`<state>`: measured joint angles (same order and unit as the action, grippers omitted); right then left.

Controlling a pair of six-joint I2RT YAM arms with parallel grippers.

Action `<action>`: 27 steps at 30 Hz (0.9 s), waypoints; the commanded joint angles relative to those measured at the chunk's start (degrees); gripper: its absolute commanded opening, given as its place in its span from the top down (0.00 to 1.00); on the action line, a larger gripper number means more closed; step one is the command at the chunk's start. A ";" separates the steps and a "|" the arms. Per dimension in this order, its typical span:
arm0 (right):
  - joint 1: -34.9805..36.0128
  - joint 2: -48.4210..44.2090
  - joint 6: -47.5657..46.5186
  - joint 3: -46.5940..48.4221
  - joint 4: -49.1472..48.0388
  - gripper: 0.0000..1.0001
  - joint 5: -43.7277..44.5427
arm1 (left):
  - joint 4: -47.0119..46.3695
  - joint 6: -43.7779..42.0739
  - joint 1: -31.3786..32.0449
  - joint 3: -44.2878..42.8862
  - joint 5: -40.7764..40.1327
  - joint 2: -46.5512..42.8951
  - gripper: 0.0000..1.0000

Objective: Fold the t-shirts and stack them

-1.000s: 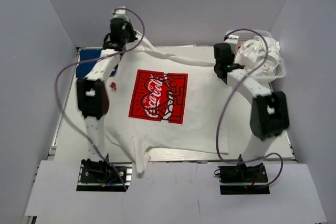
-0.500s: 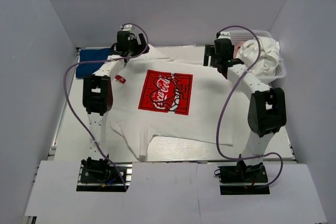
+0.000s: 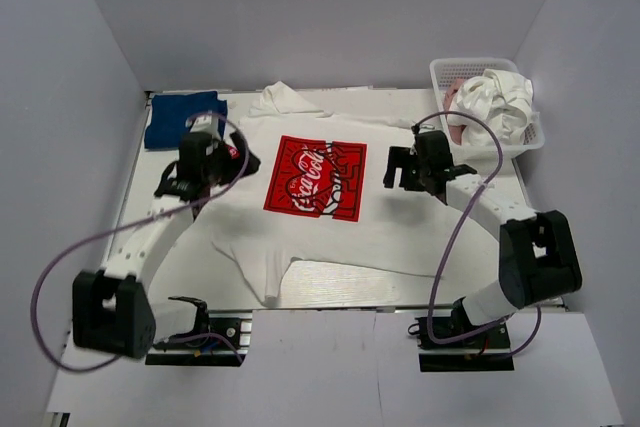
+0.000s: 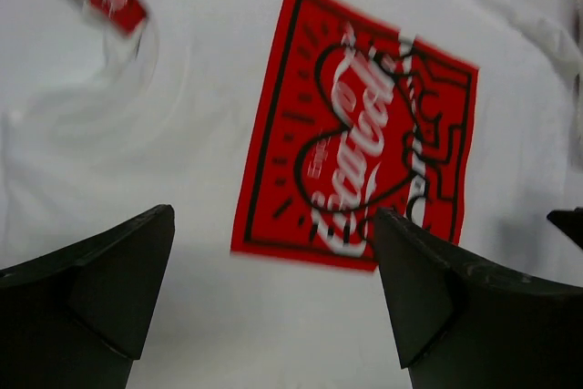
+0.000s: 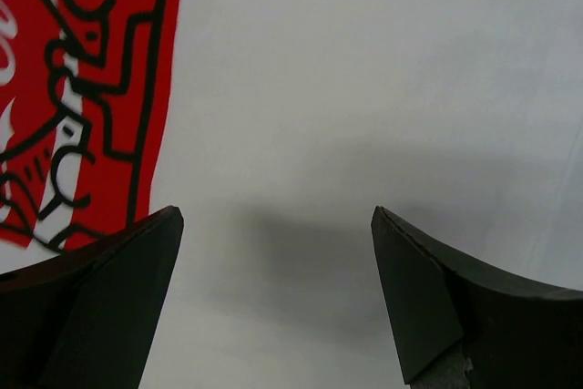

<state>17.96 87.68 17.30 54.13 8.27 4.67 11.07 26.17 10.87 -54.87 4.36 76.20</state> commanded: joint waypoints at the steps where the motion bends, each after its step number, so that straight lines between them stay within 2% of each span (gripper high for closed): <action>1: 1.38 -6.72 1.34 -2.62 -2.12 0.10 -6.68 | 9.04 8.27 -0.06 10.38 -1.46 -12.72 0.00; 3: 4.09 -8.74 -3.91 -3.85 -1.86 0.10 -15.53 | 14.13 9.50 -0.06 14.77 -0.67 -18.60 0.00; 4: 5.50 -9.10 -5.77 -3.25 -0.81 0.10 -17.39 | 19.46 11.34 -0.06 15.66 -2.15 -19.94 0.00; 5: 9.77 -9.71 -9.96 -3.24 0.33 0.10 -17.93 | 21.52 11.96 -0.06 16.89 -2.77 -21.09 0.00; 6: 15.65 -10.76 -11.74 -3.33 0.69 0.10 -15.94 | 23.10 12.67 -0.06 16.90 -4.00 -23.01 0.00; 7: 18.32 -11.04 -16.03 -3.50 0.34 0.10 -14.79 | 25.29 14.07 -0.06 16.90 -4.01 -23.90 0.00; 8: 26.09 -11.13 -16.94 -4.03 -1.31 0.10 -13.82 | 25.93 14.60 -0.06 16.90 -4.79 -24.78 0.00; 11: 31.77 -9.29 -23.00 -5.35 -4.49 0.10 -15.13 | 27.59 15.75 -0.76 16.03 -10.49 -26.28 0.00; 12: 37.53 -8.50 -23.97 -3.61 -5.02 0.10 -14.69 | 28.91 16.53 -1.29 15.15 -12.69 -26.28 0.00; 13: 39.42 -6.66 -26.94 -2.81 -5.02 0.10 -13.21 | 30.49 17.32 -1.29 12.88 -18.10 -25.33 0.00; 16: 49.95 0.35 -31.69 2.19 -4.06 0.10 -8.73 | 36.03 20.49 -1.29 9.35 -22.63 -21.54 0.00; 22: 60.24 7.32 -37.85 5.46 -10.09 0.10 -5.64 | 32.87 19.79 -1.29 10.14 -20.97 -22.93 0.00; 27: 63.08 14.88 -39.01 6.60 -16.96 0.10 -0.89 | 31.22 19.80 -1.29 11.81 -19.84 -26.19 0.00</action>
<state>80.55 99.79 -18.83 57.91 -1.91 -0.54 43.38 45.74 9.69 -43.81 -15.29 52.69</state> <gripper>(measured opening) 0.897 0.995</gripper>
